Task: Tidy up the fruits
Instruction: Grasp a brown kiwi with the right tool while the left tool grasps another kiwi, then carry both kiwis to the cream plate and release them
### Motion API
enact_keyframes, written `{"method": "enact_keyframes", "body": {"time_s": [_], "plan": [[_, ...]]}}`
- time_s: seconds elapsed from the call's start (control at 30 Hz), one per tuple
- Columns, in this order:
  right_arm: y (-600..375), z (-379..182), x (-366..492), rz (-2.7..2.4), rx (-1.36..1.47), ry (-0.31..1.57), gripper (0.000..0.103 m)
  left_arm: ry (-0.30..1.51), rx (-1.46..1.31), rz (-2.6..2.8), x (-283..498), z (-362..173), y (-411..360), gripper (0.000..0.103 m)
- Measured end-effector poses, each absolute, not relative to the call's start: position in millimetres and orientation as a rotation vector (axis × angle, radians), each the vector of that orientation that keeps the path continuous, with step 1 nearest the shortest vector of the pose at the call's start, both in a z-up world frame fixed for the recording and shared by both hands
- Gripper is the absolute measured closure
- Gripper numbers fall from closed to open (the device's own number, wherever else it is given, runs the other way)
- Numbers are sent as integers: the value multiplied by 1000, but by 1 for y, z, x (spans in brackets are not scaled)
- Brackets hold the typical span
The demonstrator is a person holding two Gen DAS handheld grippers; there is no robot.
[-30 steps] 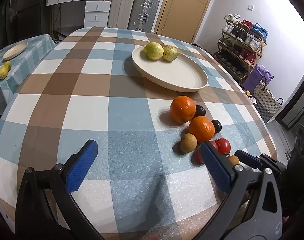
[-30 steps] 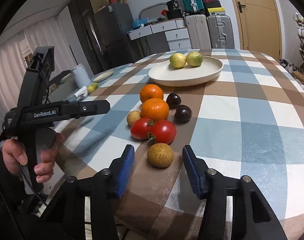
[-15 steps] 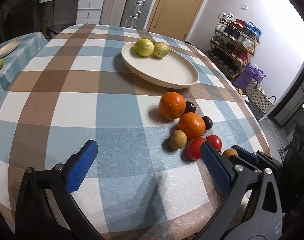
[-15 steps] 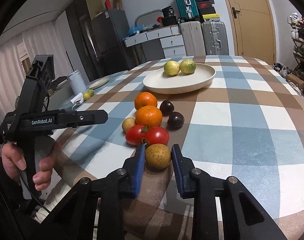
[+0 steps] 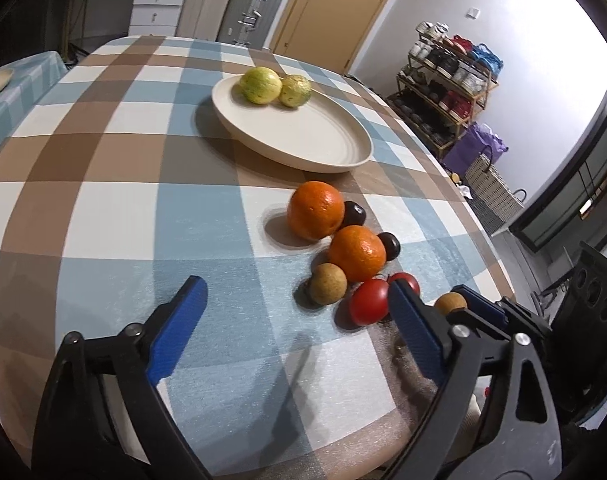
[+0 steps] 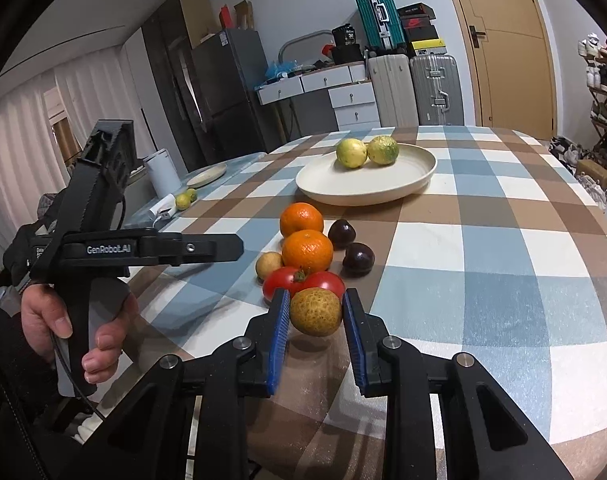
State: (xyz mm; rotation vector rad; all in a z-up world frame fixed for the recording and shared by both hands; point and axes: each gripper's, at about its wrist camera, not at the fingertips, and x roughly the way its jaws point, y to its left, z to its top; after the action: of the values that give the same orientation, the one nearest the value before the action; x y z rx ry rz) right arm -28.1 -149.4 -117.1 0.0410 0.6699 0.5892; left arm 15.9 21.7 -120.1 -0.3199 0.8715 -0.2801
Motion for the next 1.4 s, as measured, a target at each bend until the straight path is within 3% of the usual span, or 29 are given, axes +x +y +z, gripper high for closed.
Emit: {"method": "enact_keyframes", "body": {"time_s": [0.1,0.27,0.4,0.57,1.4], "plan": [[-151,-119,-28,596,60,673,75,871,-303,-302,17,-120,17,24],[-151,-122,-27,604,71,672,75,905,-295,-356,26,-125,10,55],[-152,-122,-27,606,74,672,75,906,-315,-376,29,-128,8,62],[-151,-123,-28,611,71,672,75,939,-336,-390,34,-136,8,79],[-155,-115,-20,614,101,662,75,853,-389,-380,13,-117,31,82]]}}
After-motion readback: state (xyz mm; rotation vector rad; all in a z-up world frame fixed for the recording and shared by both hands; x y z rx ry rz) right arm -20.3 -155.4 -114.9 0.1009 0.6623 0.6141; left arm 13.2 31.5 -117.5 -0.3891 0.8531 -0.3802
